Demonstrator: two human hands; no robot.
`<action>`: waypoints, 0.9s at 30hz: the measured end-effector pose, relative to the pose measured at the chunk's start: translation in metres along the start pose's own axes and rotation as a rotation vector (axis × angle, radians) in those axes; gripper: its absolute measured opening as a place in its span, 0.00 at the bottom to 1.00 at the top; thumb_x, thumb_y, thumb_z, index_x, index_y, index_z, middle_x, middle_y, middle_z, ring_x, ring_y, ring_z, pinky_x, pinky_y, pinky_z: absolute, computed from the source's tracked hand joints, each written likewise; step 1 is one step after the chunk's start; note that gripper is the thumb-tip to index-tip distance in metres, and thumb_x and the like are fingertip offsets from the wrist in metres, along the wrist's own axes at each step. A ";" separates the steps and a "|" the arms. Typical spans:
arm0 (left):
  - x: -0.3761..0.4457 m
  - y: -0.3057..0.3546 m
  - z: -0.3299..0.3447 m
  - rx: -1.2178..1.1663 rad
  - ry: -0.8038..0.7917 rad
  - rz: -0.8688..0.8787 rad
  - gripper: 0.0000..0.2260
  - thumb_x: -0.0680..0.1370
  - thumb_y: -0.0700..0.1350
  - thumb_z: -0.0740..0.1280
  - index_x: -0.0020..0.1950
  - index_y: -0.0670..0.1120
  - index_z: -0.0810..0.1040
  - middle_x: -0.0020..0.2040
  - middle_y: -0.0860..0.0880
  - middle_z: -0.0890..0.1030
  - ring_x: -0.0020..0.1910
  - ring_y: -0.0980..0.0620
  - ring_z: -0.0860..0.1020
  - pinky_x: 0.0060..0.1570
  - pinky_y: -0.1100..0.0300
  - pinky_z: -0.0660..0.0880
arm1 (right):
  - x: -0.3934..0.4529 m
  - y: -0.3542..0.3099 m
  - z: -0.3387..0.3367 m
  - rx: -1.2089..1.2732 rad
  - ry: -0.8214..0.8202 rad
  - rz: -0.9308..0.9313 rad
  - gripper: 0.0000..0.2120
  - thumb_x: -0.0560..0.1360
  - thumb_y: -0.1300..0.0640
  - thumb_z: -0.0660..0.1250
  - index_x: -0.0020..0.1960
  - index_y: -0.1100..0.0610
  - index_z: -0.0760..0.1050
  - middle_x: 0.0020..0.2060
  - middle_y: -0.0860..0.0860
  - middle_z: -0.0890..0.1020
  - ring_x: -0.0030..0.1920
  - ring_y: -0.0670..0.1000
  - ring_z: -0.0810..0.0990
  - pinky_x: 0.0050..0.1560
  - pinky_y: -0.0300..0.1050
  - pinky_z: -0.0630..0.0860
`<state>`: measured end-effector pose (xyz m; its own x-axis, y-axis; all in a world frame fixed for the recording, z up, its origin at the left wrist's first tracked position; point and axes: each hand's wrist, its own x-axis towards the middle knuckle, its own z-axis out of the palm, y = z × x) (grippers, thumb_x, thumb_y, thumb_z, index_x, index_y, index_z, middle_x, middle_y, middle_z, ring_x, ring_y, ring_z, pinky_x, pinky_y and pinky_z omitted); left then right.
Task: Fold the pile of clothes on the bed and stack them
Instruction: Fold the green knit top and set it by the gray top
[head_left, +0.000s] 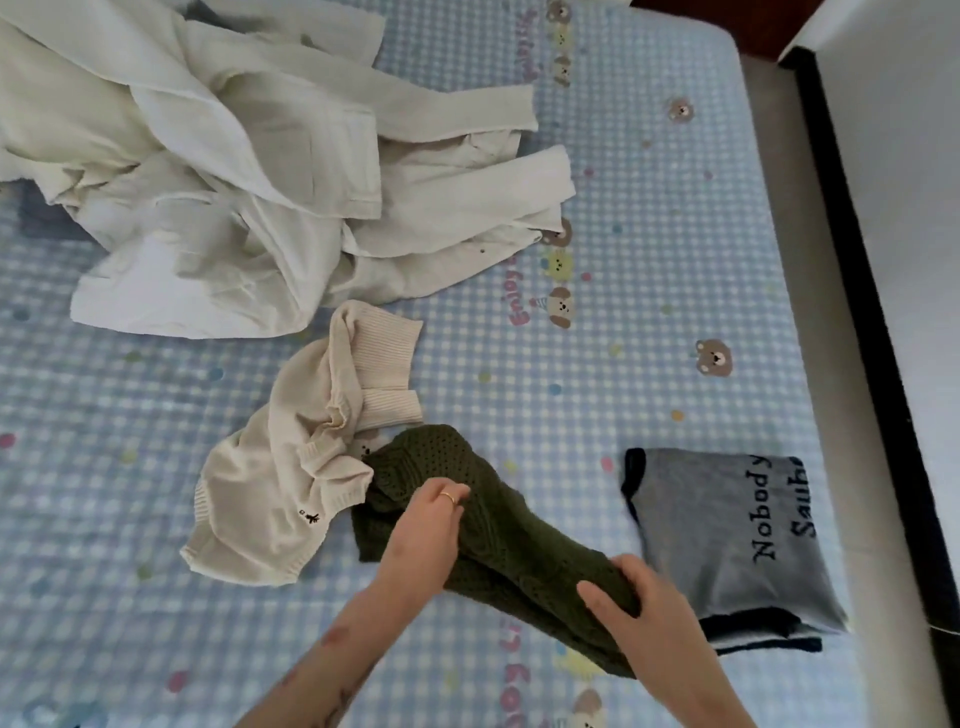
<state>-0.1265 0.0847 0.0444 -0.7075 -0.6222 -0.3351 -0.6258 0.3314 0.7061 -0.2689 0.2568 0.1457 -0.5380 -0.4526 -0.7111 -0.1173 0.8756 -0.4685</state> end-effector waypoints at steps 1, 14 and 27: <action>0.012 -0.007 0.005 0.109 -0.035 -0.006 0.15 0.82 0.41 0.55 0.68 0.44 0.69 0.66 0.48 0.70 0.64 0.52 0.69 0.64 0.64 0.66 | 0.004 0.016 0.000 -0.109 -0.009 0.065 0.09 0.77 0.47 0.63 0.43 0.51 0.72 0.33 0.47 0.76 0.35 0.42 0.76 0.32 0.32 0.67; 0.104 -0.050 0.057 0.760 -0.282 0.213 0.24 0.81 0.40 0.54 0.77 0.45 0.53 0.74 0.43 0.61 0.74 0.43 0.58 0.74 0.52 0.53 | 0.120 0.084 0.070 -0.515 0.361 0.088 0.23 0.81 0.47 0.53 0.73 0.56 0.58 0.70 0.53 0.66 0.67 0.52 0.68 0.64 0.46 0.69; 0.071 -0.028 0.053 0.620 -0.477 0.102 0.09 0.81 0.47 0.57 0.61 0.50 0.68 0.61 0.49 0.71 0.59 0.50 0.72 0.57 0.57 0.71 | 0.175 0.094 0.012 -0.215 0.427 0.017 0.09 0.79 0.55 0.60 0.57 0.57 0.67 0.51 0.55 0.76 0.46 0.56 0.78 0.39 0.46 0.71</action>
<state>-0.1769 0.0686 -0.0320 -0.7476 -0.2426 -0.6182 -0.5199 0.7930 0.3176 -0.3638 0.2581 -0.0291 -0.8307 -0.3675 -0.4182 -0.2514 0.9178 -0.3072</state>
